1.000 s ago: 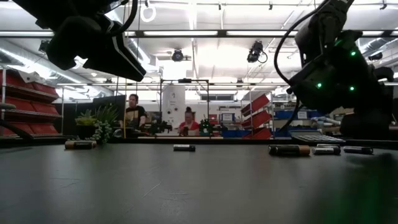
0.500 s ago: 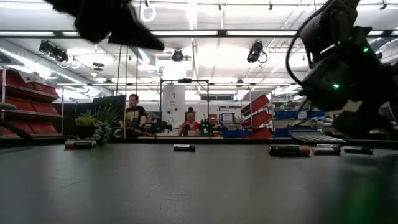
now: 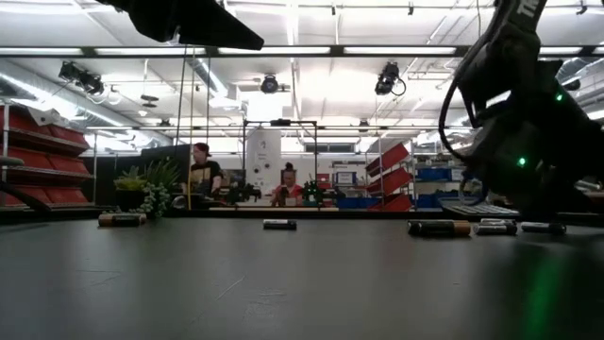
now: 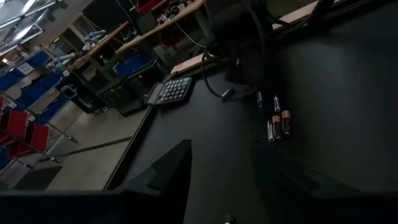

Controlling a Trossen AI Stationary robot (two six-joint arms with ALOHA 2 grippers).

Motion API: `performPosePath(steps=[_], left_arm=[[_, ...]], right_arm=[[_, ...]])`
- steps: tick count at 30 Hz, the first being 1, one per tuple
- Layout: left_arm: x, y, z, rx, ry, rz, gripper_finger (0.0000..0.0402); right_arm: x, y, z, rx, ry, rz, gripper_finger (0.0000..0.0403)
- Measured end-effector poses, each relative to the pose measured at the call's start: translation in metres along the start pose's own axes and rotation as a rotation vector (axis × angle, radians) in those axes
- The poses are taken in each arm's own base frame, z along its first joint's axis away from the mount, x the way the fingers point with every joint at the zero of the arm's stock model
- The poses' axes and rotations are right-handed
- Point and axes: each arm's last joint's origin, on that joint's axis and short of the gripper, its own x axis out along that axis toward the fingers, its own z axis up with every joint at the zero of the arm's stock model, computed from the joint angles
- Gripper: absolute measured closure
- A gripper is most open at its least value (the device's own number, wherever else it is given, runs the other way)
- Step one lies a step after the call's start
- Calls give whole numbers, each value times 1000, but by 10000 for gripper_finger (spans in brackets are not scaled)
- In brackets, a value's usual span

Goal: Sort batteries
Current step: Put the black battery into the yellow bin

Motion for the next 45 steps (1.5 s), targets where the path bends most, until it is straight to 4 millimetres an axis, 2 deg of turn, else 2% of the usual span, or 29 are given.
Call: performPosePath(steps=[5,10,16,23,28,36,45], left_arm=[[0,0,0,5,3,-2,230],[0,0,-1,12,8,-4,230],[0,-1,-1,33,7,-12,230],[0,-2,-6,116,44,-22,230],[0,-2,-7,128,53,-25,230],[0,-2,-7,147,48,-24,230],[0,-3,-6,148,34,-84,230]], right_arm=[[-3,8,-10,150,-23,-57,168],[-5,8,-15,342,-19,-138,165],[-4,13,-23,528,47,-116,167],[-3,11,-24,500,-28,-77,162],[-4,10,-25,489,-25,-71,164],[-4,9,-24,346,-24,-87,161],[-4,9,-24,346,-23,-88,162]])
